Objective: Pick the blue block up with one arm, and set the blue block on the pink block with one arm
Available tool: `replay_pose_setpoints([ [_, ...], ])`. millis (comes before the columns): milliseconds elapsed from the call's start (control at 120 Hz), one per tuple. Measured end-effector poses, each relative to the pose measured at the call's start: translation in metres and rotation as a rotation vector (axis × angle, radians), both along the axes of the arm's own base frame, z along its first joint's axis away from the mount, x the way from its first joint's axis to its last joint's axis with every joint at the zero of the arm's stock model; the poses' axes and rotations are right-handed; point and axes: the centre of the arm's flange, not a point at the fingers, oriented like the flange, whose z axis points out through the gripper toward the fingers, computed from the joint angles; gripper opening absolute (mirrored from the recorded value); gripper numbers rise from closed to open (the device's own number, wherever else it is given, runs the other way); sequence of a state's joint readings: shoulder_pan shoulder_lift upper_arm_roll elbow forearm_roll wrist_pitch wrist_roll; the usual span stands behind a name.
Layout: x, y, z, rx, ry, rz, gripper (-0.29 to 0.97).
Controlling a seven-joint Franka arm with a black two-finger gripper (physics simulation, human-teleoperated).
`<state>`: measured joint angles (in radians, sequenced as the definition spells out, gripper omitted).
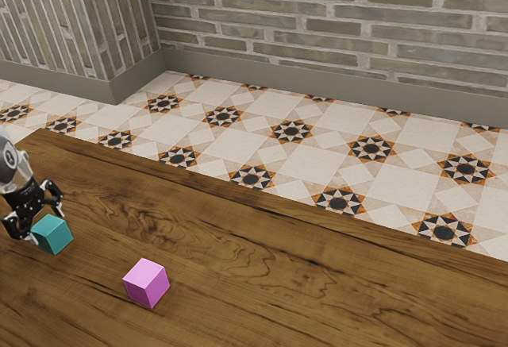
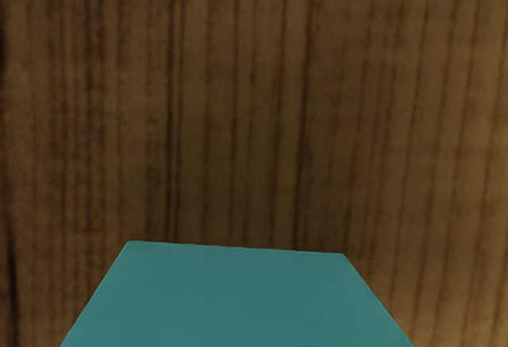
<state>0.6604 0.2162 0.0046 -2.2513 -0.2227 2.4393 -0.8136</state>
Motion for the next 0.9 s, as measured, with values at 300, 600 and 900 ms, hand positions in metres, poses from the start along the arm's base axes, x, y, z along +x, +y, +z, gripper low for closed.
replay_pose_setpoints([
  [300, 0.000, 0.000, -0.007, -0.003, 0.002, -0.006, 0.68],
  [600, 0.001, 0.000, -0.009, -0.007, -0.007, 0.002, 0.48],
  [900, 0.009, -0.005, 0.014, 0.021, -0.040, -0.010, 0.34],
])
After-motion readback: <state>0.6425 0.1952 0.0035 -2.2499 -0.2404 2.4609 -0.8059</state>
